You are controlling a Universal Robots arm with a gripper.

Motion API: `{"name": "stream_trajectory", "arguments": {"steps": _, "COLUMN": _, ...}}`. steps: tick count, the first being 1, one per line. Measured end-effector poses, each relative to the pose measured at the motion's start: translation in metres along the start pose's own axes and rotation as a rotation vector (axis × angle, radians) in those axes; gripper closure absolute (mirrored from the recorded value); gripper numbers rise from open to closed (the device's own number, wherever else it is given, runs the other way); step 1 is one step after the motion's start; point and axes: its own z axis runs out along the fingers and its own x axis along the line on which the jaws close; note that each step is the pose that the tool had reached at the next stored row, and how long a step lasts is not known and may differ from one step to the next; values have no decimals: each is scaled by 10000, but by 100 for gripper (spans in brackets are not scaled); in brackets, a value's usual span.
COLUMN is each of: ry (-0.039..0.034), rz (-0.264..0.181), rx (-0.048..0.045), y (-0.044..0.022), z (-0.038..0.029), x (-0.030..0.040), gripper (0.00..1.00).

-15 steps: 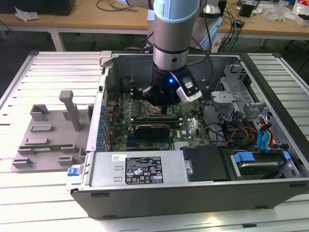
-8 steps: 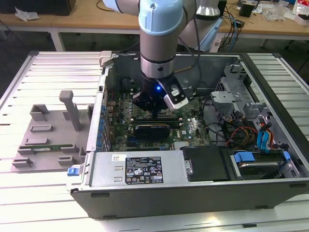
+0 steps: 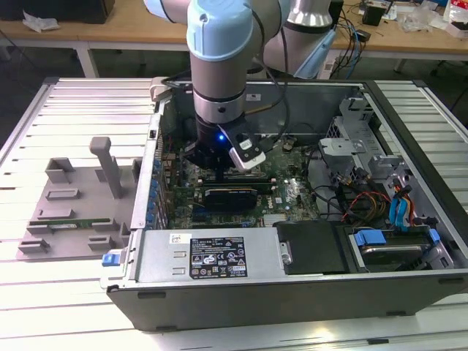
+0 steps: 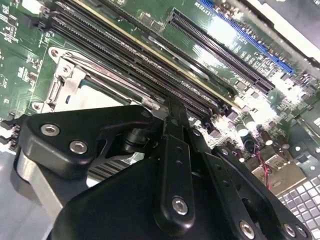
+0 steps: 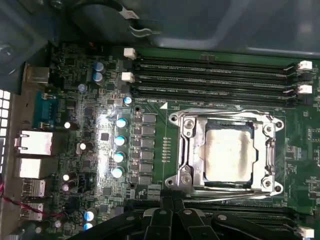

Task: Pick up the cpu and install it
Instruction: 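Install the second cpu locking lever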

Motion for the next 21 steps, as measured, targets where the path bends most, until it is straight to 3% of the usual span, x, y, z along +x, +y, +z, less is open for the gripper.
{"name": "stream_trajectory", "arguments": {"steps": 4, "ry": 8, "rz": -146, "rx": -127, "y": 0, "z": 25, "x": 23, "gripper": 89}}
{"name": "stream_trajectory", "arguments": {"steps": 11, "ry": 5, "rz": -267, "rx": -132, "y": 13, "z": -6, "x": 32, "gripper": 89}}
{"name": "stream_trajectory", "arguments": {"steps": 16, "ry": 48, "rz": -320, "rx": -186, "y": 53, "z": 4, "x": -9, "gripper": 89}}
{"name": "stream_trajectory", "arguments": {"steps": 18, "ry": 66, "rz": -336, "rx": -289, "y": 58, "z": 14, "x": -22, "gripper": 89}}
{"name": "stream_trajectory", "arguments": {"steps": 20, "ry": 95, "rz": -339, "rx": -499, "y": 56, "z": 25, "x": -41, "gripper": 89}}
{"name": "stream_trajectory", "arguments": {"steps": 21, "ry": 98, "rz": -342, "rx": -508, "y": 59, "z": 12, "x": -47, "gripper": 89}}
